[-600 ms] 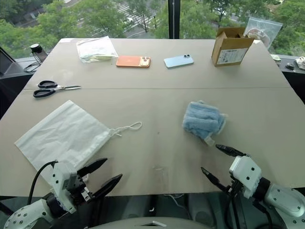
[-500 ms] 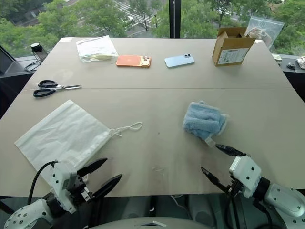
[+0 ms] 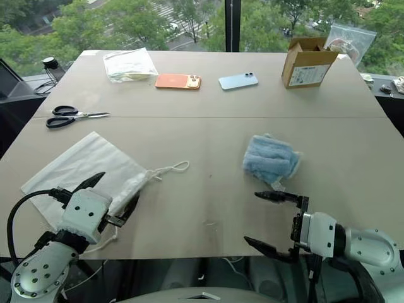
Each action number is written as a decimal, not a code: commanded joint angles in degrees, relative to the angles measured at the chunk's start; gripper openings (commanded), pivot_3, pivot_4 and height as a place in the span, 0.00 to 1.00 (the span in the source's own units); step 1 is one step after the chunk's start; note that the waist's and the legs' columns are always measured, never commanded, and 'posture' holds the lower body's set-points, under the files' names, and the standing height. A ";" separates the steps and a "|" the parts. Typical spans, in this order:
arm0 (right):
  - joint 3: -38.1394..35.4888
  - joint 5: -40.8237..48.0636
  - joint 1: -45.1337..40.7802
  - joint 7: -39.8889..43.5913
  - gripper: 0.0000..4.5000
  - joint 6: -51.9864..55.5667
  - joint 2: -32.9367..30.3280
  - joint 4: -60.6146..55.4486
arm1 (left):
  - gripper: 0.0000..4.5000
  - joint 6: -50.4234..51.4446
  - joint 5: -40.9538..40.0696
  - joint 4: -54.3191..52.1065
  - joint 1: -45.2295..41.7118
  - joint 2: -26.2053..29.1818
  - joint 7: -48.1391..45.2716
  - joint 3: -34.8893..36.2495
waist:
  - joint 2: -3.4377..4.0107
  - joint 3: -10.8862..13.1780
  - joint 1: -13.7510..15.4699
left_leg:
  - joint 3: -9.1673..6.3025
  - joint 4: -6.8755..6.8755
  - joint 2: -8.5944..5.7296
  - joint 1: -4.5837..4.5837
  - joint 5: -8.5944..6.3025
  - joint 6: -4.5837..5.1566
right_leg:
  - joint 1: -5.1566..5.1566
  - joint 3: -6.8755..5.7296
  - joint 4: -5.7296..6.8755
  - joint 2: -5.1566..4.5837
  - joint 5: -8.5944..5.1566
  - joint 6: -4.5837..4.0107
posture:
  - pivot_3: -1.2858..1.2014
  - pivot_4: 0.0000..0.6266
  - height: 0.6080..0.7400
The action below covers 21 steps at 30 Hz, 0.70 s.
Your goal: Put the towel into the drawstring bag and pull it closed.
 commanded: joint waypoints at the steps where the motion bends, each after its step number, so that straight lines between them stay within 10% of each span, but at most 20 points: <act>1: 0.24 4.46 -4.15 -1.35 0.99 3.97 -1.20 -4.81 | 1.00 -5.78 4.81 -0.02 4.56 -0.51 1.15 0.30 | -0.01 0.00 -0.05 | 0.00 -0.01 0.00 0.00 0.00 0.00 | 0.00 0.04 0.00 -0.02 0.00 0.00 | 0.52 0.24 1.00; 21: -2.74 14.01 -7.71 -2.45 0.99 14.16 -4.23 -8.70 | 1.00 -1.78 25.92 2.50 2.49 -7.14 6.62 -3.84 | -0.10 -0.02 0.33 | -0.12 0.01 -0.01 -0.07 0.00 0.00 | 0.00 -0.16 0.01 -0.05 0.00 0.00 | 0.52 0.24 1.00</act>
